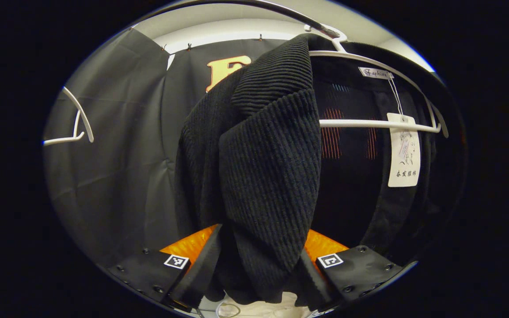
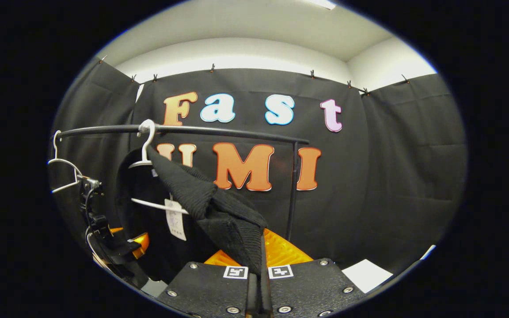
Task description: Grasp the clothes on the hanger with both hands and then place them into the laundry hamper below.
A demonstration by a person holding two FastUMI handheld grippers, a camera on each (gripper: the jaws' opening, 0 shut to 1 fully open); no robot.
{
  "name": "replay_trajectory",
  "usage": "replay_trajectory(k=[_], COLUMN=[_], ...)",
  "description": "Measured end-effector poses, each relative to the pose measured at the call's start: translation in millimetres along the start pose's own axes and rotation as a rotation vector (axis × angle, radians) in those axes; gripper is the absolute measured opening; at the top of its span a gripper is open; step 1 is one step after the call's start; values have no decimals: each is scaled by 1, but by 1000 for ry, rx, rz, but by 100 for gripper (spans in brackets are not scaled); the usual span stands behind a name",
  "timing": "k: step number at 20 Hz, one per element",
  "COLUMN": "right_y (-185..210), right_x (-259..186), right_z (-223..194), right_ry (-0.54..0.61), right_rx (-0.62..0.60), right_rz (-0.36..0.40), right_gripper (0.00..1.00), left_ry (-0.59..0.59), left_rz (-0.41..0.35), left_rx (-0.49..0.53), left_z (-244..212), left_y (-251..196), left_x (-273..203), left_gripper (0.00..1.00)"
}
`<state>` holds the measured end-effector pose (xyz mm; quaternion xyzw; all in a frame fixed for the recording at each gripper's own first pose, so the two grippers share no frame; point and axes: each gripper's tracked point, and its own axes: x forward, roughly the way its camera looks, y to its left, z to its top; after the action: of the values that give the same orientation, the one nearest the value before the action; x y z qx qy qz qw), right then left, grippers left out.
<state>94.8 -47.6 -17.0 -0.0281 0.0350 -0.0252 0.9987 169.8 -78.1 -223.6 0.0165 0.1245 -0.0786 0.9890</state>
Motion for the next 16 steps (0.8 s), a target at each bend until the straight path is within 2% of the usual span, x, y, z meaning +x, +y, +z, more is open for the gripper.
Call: replay_trajectory(k=[1,4,6,9,11,13,15,16], right_y=[-5,-17,-20,-26,-25,-20,-17,-16], right_x=[4,20,35,58,79,98,114,122], right_z=[9,30,36,42,45,46,43,41], right_ry=[-12,-36,-37,-31,-29,-29,-15,-4], right_rx=[-9,-68,-80,-80,-96,-106,-87,-72], right_rz=[1,14,35,72,105,158,213,235], right_gripper=[8,2,3,3,3,3,3,3], left_ry=[-1,1,4,9,7,10,17,10], left_rz=[0,20,31,36,52,54,43,92], left_rx=[1,-5,-8,-4,4,1,-12,-2], left_z=[1,-1,-1,-1,1,2,3,6], left_y=[-1,3,6,8,13,14,13,24], left_x=[0,1,-2,-1,-2,-1,-1,-4], left_gripper=[90,90,71,69,62,44,44,28])
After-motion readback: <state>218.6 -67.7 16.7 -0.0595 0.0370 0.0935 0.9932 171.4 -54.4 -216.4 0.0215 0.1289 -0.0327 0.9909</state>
